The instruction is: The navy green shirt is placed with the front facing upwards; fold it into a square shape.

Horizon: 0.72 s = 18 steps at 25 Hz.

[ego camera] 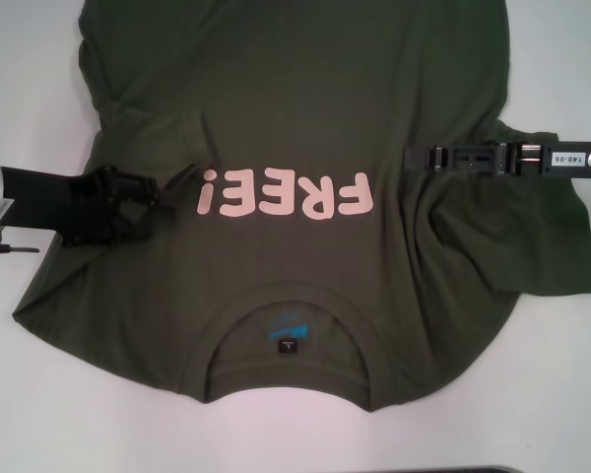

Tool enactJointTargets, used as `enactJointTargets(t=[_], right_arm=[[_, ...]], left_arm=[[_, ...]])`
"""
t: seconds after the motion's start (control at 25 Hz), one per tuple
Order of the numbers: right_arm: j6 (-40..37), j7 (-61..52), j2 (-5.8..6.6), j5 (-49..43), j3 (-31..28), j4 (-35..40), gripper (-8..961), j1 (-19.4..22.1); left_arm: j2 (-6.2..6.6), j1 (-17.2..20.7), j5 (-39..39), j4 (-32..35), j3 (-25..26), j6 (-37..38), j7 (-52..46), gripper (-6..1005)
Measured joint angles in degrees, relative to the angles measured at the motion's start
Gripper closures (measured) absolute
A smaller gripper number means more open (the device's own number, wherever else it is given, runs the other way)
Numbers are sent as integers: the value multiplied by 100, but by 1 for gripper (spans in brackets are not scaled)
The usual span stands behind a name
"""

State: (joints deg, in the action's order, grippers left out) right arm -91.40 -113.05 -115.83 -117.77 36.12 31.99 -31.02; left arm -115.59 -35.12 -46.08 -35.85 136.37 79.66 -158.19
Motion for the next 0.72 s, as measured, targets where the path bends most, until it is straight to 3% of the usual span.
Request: enactJointTargets(t=[0.52,0.72], right_arm=[[3,3,0,0,-7,-1,38,7],[7,1,0,0,-8,6,38,8]], left_arm=[[36,18,32,-41,-32,-127,-27,585],[51,44,38,-42,-30,-98,-41,743]])
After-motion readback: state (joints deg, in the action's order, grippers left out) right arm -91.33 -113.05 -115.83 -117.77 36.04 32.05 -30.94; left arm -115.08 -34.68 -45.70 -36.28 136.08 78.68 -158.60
